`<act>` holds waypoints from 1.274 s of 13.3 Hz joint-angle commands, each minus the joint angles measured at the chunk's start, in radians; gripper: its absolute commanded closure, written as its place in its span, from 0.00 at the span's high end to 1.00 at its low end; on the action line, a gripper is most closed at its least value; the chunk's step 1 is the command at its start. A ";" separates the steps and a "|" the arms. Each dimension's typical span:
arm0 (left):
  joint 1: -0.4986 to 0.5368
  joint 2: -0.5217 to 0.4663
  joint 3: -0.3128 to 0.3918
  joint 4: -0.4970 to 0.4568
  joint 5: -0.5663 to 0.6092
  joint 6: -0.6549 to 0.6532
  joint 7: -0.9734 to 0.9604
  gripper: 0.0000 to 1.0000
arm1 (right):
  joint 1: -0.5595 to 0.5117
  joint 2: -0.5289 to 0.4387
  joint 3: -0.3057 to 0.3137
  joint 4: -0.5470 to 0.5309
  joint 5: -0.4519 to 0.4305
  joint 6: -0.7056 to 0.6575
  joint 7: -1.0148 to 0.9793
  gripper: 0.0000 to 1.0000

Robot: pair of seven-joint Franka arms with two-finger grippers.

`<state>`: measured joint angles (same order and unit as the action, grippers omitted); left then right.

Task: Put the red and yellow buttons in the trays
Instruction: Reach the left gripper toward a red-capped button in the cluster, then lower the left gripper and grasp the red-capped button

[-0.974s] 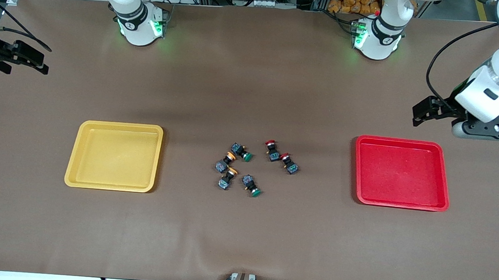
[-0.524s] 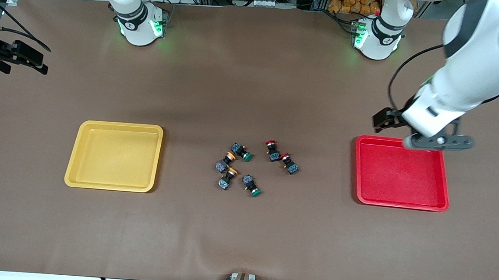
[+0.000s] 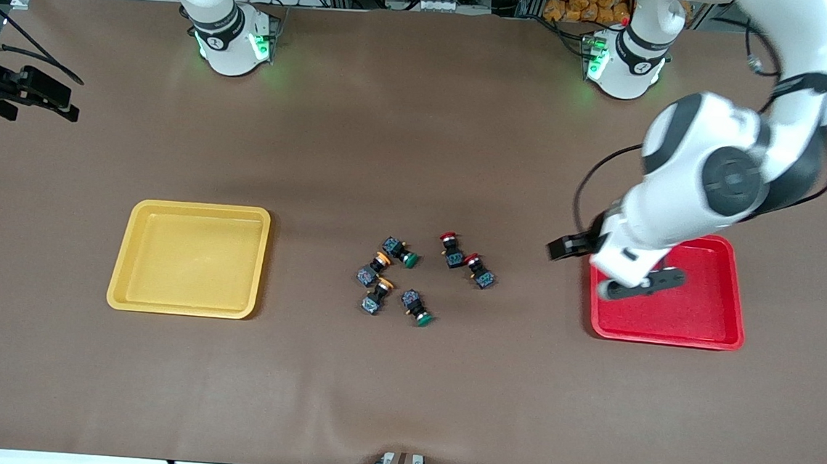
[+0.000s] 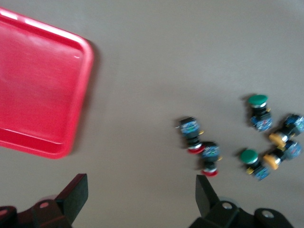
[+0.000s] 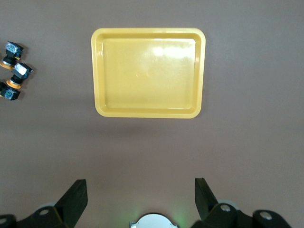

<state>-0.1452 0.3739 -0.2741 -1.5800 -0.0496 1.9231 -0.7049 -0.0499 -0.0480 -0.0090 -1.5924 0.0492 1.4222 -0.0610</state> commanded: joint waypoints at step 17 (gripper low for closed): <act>-0.238 0.391 0.047 0.051 0.299 0.343 -0.475 1.00 | -0.022 0.033 0.009 0.012 -0.009 -0.028 -0.003 1.00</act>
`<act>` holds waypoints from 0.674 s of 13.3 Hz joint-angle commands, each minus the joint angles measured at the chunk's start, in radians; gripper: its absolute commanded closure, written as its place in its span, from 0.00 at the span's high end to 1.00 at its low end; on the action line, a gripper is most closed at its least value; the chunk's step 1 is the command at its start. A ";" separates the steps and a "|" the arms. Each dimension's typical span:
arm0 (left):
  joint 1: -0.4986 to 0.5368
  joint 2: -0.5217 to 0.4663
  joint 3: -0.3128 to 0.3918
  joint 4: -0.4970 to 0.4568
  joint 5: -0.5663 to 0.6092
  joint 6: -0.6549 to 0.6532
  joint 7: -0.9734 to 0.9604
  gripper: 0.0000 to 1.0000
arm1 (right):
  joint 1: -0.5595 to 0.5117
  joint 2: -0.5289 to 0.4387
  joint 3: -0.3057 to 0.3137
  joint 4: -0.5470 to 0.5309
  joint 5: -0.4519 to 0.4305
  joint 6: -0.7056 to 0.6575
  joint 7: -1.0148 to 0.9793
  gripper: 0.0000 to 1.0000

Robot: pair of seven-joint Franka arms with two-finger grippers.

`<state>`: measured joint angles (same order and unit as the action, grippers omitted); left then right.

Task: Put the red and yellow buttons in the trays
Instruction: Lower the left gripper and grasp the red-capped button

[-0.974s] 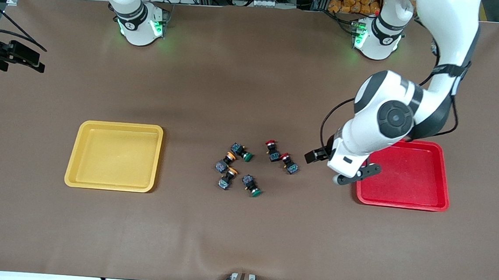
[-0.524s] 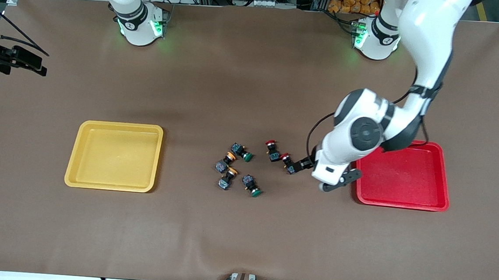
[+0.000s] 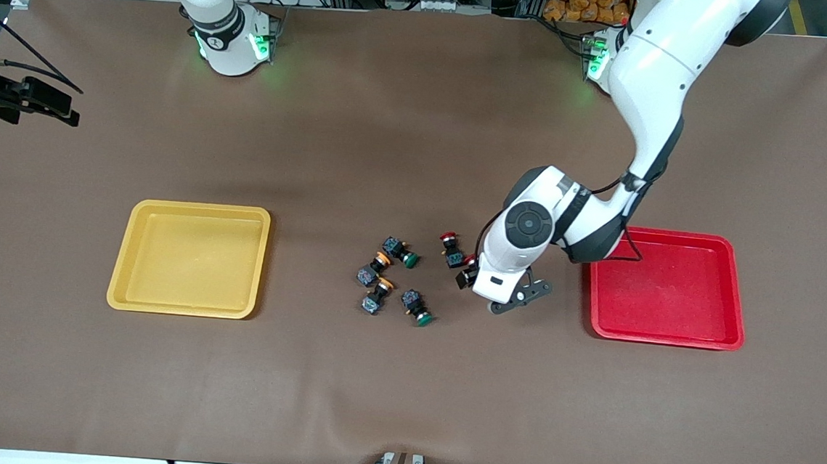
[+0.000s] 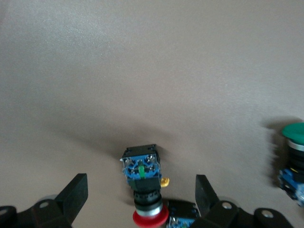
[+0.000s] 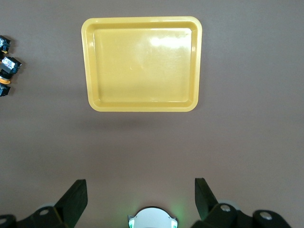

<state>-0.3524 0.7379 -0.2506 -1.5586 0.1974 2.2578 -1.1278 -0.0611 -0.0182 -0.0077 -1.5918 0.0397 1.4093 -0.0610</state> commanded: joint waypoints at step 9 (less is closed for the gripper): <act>-0.059 0.094 0.028 0.061 0.111 0.029 -0.069 1.00 | -0.009 0.003 0.008 0.012 0.005 -0.047 0.007 1.00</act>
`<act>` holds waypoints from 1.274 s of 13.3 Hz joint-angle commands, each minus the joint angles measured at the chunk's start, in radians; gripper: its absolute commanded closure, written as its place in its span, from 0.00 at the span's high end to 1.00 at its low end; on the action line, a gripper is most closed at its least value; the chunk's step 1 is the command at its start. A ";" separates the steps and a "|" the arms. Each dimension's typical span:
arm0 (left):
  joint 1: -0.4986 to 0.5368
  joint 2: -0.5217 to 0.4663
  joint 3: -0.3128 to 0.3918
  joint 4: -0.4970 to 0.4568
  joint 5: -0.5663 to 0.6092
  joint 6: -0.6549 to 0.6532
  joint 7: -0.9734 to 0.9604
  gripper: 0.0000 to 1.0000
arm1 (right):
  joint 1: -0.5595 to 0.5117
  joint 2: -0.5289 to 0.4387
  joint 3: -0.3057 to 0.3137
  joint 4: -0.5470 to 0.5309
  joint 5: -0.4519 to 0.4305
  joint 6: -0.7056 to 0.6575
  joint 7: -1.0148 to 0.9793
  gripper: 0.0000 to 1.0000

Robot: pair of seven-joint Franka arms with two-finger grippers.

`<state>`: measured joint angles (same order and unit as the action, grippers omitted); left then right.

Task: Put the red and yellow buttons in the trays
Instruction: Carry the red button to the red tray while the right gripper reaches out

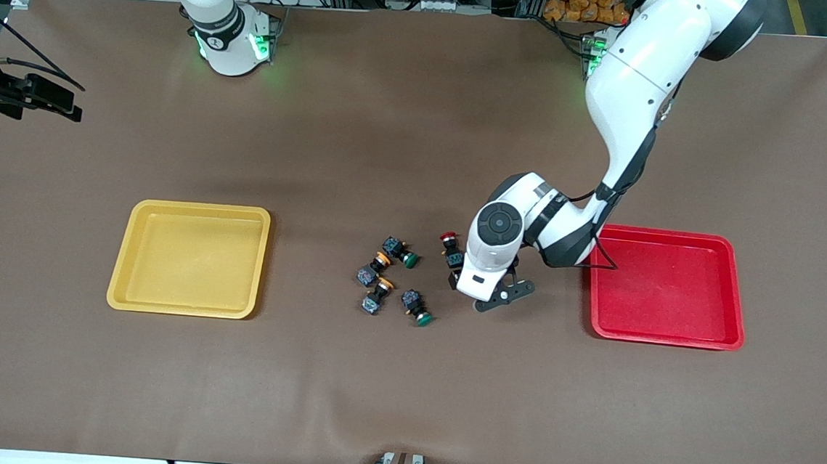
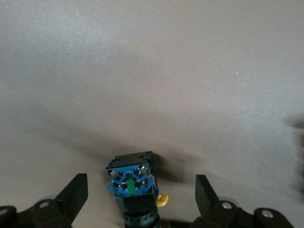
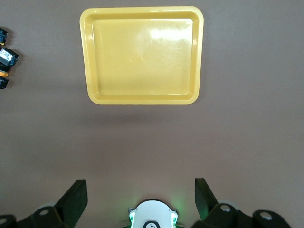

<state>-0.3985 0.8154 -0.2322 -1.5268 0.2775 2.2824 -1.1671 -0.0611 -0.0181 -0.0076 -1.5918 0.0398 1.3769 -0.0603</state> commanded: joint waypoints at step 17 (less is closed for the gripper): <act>0.127 -0.108 0.001 0.020 0.034 -0.107 0.242 0.09 | 0.020 0.012 0.009 0.009 0.038 -0.012 0.029 1.00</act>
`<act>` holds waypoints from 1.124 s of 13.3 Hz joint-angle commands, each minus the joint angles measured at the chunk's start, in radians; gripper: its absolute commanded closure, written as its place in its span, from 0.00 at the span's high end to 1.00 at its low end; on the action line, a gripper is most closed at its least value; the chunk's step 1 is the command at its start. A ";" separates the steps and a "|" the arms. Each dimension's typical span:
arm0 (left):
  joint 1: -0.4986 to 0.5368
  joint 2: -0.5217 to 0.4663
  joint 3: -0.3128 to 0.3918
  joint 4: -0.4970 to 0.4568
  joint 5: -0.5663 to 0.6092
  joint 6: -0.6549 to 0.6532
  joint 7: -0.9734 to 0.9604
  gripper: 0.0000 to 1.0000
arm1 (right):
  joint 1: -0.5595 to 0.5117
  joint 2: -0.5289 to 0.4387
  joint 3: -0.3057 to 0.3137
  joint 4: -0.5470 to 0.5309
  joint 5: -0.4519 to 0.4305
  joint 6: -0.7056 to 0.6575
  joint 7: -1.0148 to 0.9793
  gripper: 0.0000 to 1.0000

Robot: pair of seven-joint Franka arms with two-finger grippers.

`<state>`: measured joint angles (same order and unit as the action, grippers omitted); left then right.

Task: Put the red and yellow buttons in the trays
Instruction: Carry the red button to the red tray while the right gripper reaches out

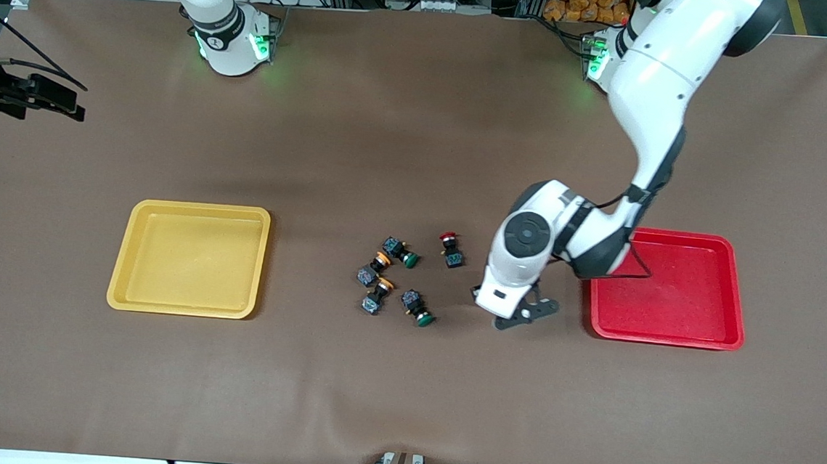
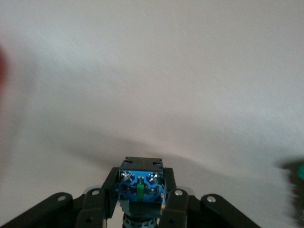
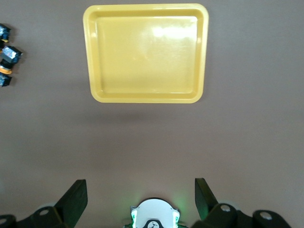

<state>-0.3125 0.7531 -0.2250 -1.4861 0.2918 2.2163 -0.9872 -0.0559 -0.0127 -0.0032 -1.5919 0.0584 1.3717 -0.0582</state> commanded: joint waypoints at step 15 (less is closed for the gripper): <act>0.463 -0.130 -0.011 -0.157 0.012 -0.081 0.798 0.10 | 0.315 0.282 0.005 0.012 0.129 0.380 0.552 1.00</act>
<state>0.0976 0.6700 -0.2262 -1.5829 0.2918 2.1376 -0.2642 0.2231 0.2249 0.0104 -1.5937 0.1732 1.7128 0.4463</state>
